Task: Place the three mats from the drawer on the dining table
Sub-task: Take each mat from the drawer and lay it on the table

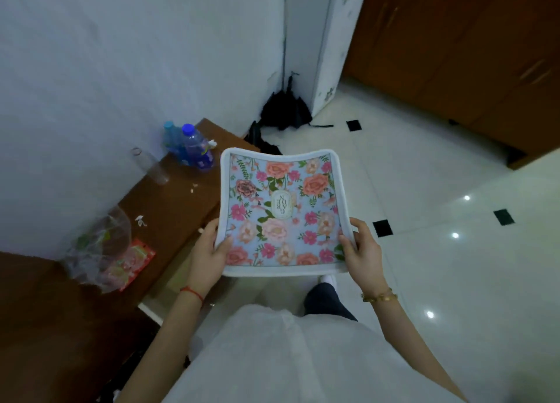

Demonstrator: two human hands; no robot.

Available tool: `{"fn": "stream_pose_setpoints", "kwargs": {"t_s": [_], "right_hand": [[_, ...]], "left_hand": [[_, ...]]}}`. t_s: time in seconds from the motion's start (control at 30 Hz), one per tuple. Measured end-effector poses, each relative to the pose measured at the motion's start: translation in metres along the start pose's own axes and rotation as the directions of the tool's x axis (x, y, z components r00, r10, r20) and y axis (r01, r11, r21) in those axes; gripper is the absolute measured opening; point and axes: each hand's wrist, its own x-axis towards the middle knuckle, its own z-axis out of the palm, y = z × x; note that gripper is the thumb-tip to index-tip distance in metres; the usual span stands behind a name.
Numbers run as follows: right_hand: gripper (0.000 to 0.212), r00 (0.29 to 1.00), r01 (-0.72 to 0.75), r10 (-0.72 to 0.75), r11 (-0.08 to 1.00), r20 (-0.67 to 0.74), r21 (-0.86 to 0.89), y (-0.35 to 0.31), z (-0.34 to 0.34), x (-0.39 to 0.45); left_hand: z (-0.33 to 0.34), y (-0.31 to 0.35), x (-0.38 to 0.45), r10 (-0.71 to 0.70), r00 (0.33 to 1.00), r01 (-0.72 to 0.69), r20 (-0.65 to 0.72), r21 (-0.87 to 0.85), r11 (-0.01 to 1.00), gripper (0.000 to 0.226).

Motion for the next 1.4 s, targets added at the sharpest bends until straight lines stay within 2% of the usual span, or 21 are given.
{"fn": "stream_pose_setpoints", "kwargs": {"t_s": [0.17, 0.33, 0.47, 0.57, 0.7, 0.83, 1.03, 1.23, 1.4], "right_hand": [[0.029, 0.98, -0.076, 0.072, 0.997, -0.184, -0.011, 0.041, -0.073, -0.005], [0.031, 0.928, -0.156, 0.163, 0.987, -0.337, 0.047, 0.083, -0.168, 0.0], [0.03, 0.847, -0.2, 0.214, 0.976, -0.486, 0.082, 0.114, -0.249, 0.006], [0.031, 0.761, -0.251, 0.275, 0.96, -0.588, 0.123, 0.136, -0.291, 0.006], [0.029, 0.651, -0.301, 0.347, 0.935, -0.675, 0.19, 0.172, -0.325, 0.005], [0.028, 0.577, -0.332, 0.432, 0.899, -0.693, 0.284, 0.204, -0.357, 0.015], [0.026, 0.439, -0.351, 0.484, 0.868, -0.756, 0.352, 0.251, -0.443, 0.062], [0.026, 0.247, -0.331, 0.522, 0.837, -0.816, 0.435, 0.288, -0.545, 0.105], [0.027, 0.075, -0.228, 0.609, 0.781, -0.789, 0.581, 0.312, -0.603, 0.113]], "left_hand": [[0.086, 0.033, 0.031, 0.061, 0.977, -0.075, 0.203, 0.058, 0.996, 0.036], [0.207, 0.069, 0.056, 0.142, 0.919, -0.181, 0.369, 0.073, 0.981, 0.03], [0.315, 0.102, 0.073, 0.165, 0.856, -0.235, 0.489, 0.086, 0.968, 0.033], [0.387, 0.132, 0.083, 0.192, 0.807, -0.28, 0.558, 0.077, 0.957, 0.03], [0.468, 0.155, 0.099, 0.196, 0.709, -0.338, 0.677, 0.082, 0.938, 0.032], [0.544, 0.16, 0.116, 0.168, 0.633, -0.36, 0.756, 0.095, 0.928, 0.032], [0.689, 0.194, 0.147, 0.182, 0.507, -0.436, 0.842, 0.069, 0.897, 0.034], [0.855, 0.261, 0.174, 0.174, 0.305, -0.518, 0.936, 0.01, 0.855, 0.032], [0.975, 0.289, 0.158, 0.08, 0.132, -0.53, 0.988, 0.002, 0.848, 0.031]]}}
